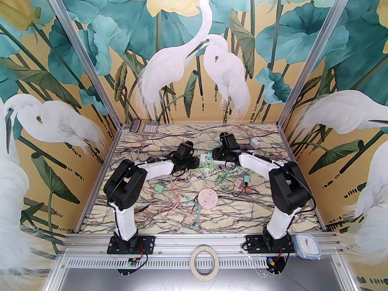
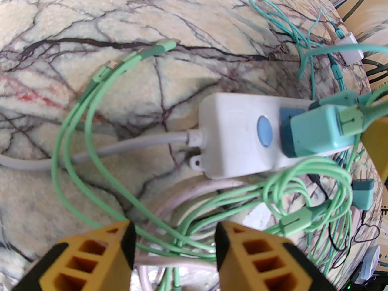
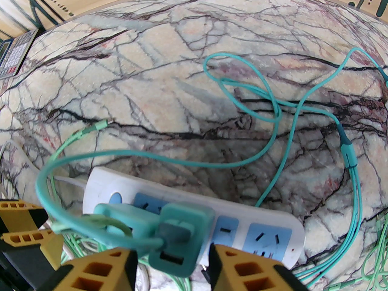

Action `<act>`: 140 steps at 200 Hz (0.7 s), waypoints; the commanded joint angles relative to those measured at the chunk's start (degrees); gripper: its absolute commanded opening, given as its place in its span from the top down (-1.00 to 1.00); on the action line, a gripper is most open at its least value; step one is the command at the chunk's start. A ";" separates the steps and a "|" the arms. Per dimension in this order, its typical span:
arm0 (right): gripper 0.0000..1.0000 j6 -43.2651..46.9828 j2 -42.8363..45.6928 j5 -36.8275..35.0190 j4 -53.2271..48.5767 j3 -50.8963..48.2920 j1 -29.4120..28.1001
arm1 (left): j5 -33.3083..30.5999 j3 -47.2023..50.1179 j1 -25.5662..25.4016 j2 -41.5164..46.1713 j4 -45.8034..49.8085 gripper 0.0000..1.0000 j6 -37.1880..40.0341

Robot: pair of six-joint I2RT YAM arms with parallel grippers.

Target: Pull the plug off the socket

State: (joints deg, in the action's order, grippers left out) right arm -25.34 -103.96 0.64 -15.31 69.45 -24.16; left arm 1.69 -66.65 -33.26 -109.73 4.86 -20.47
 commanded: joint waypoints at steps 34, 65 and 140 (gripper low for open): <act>0.06 -2.47 -1.98 -2.48 -2.14 1.99 -0.25 | 3.36 -3.91 0.35 -2.88 0.12 0.02 -1.63; 0.02 -1.87 1.31 -1.46 -1.50 0.63 -0.26 | 2.94 -5.77 0.30 -3.44 -0.12 0.02 -2.28; 0.06 -3.55 -2.77 -0.09 -3.62 3.73 -0.27 | 5.61 -11.54 0.34 -9.62 4.54 0.09 -3.61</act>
State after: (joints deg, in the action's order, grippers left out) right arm -27.31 -104.71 -0.38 -18.26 71.13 -24.16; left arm 5.41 -76.55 -33.10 -116.88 6.09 -22.98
